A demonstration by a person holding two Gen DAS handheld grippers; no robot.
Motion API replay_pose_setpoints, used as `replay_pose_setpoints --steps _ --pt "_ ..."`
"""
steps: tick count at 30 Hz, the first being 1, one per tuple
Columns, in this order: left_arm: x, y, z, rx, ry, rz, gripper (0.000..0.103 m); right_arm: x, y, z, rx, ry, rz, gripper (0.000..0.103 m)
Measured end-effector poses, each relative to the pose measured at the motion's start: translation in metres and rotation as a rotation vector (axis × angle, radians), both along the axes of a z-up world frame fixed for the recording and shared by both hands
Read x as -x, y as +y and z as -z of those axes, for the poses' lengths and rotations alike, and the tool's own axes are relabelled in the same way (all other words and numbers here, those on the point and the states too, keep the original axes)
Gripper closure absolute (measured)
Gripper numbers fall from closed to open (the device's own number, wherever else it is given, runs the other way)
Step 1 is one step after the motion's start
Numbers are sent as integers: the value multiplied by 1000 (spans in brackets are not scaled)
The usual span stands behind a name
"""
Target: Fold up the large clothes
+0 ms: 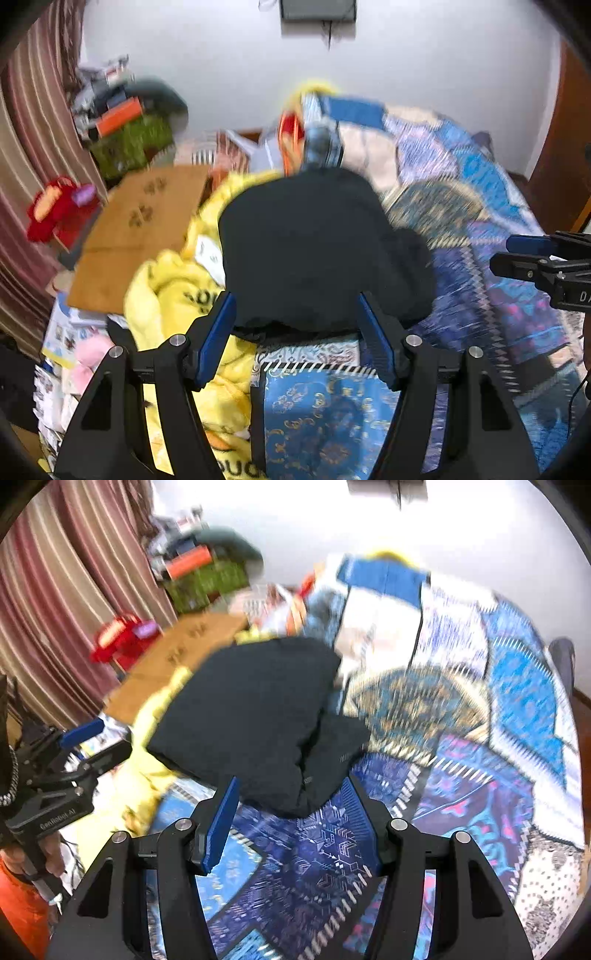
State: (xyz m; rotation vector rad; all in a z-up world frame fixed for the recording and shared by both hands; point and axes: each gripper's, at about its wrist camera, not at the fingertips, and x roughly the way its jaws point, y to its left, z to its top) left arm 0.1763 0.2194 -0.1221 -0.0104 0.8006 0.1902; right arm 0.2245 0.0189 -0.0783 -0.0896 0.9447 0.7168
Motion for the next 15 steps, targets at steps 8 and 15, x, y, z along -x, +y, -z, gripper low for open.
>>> replay_pose_setpoints --steps 8,15 --pt "81 -40 -113 14 -306 47 37 66 -38 -102 -184 -237 7 49" --pt "157 -78 -172 -33 -543 41 37 136 -69 -157 -321 -450 35 49"
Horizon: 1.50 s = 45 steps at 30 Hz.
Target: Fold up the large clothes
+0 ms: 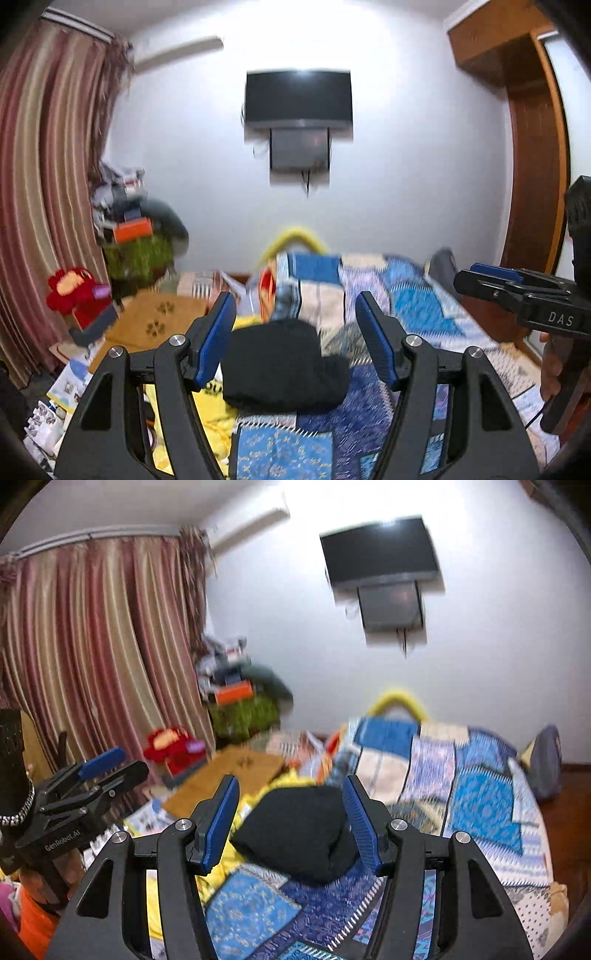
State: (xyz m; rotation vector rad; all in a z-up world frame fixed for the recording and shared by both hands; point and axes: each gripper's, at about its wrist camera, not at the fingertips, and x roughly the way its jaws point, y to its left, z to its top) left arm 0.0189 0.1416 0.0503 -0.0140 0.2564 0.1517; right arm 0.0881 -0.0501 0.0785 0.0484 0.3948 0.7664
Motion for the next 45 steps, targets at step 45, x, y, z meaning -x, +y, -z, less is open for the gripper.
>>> replay_pose_setpoints --steps 45 --pt "71 -44 13 -22 -130 -135 1 56 -7 9 14 -86 108 18"
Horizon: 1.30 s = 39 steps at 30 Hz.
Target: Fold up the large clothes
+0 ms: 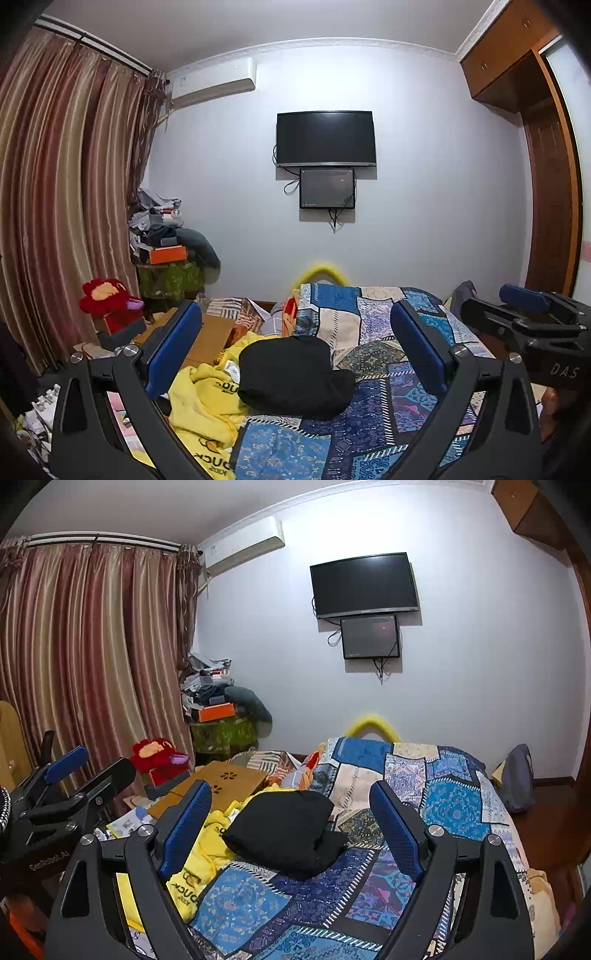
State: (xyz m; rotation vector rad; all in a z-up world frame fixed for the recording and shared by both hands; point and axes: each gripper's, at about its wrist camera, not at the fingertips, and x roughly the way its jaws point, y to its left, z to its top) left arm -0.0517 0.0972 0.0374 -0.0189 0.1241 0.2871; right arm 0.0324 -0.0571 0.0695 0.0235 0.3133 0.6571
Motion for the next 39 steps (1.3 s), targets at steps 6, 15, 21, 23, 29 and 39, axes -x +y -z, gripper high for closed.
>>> replay_pose_setpoints --steps 6,15,21,23,29,39 --pt "-2 -1 1 3 4 3 0 0 -1 0 5 11 3 18" --pt "-3 0 1 10 7 11 1 -2 -4 -1 -3 23 11 18" --pt "-6 5 1 15 8 18 0 -4 -6 -2 -9 30 14 18" --pt "-6 5 1 16 10 19 0 -4 -6 -1 -10 29 15 18" --pt "-7 7 2 15 15 20 0 -5 -5 -1 -7 29 16 18" --pt "-10 13 4 24 24 38 0 -5 -5 -1 -5 29 18 18"
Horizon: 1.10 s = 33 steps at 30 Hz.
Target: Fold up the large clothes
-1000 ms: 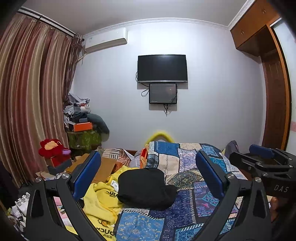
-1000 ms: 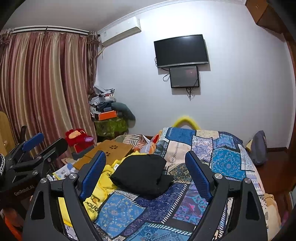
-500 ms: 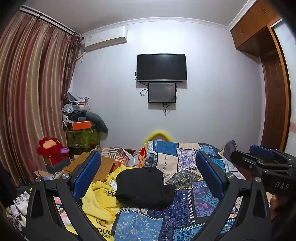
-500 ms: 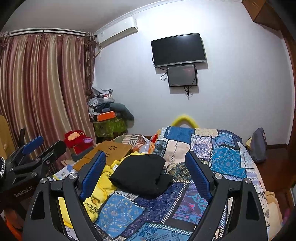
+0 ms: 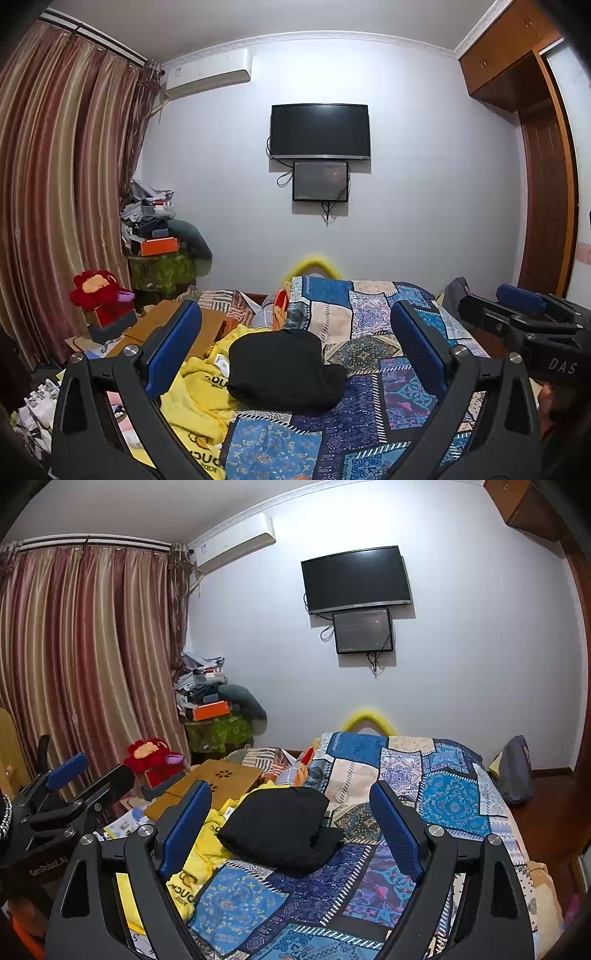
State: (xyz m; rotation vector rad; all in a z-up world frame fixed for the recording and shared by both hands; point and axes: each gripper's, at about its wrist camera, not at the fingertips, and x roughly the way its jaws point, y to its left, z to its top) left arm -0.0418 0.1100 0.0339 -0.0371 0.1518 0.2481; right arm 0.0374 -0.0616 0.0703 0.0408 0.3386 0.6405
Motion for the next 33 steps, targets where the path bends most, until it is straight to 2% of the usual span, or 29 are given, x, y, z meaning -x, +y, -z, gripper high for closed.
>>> replay_pose_setpoints --steps 33 --pt "-8 2 12 10 31 22 0 -7 -4 0 -4 22 23 18"
